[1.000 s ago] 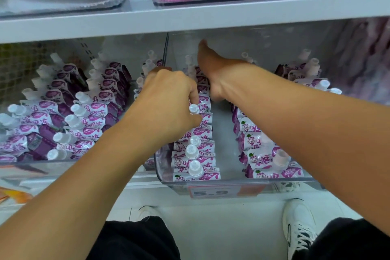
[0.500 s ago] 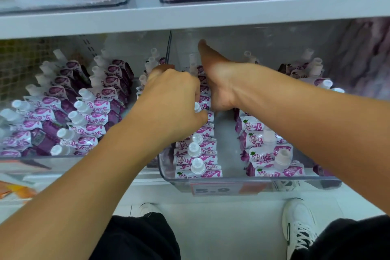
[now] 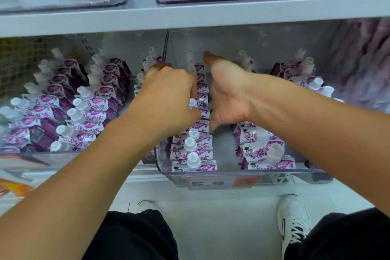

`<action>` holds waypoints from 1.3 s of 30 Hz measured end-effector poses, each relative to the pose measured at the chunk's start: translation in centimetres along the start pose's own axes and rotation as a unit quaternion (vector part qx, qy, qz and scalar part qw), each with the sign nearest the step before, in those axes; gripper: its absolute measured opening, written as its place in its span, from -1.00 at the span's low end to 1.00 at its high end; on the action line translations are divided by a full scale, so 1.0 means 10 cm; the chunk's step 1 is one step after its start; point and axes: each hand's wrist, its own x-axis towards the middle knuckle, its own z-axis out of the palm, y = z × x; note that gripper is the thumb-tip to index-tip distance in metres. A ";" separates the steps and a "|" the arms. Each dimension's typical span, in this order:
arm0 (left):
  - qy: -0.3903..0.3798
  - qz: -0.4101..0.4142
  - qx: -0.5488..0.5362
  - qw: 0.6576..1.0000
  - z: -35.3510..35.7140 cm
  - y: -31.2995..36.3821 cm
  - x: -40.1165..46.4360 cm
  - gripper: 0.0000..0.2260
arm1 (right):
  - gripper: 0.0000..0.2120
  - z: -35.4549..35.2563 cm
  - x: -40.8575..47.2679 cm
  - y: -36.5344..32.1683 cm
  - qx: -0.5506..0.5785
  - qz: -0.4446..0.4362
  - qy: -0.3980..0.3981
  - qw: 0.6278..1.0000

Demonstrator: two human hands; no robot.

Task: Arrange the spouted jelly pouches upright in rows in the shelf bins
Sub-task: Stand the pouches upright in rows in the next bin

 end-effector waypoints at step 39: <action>-0.020 0.095 0.087 0.991 0.02 0.70 -0.56 -0.82 | -0.81 -0.96 -1.58 0.74 -0.796 -0.268 0.302 0.452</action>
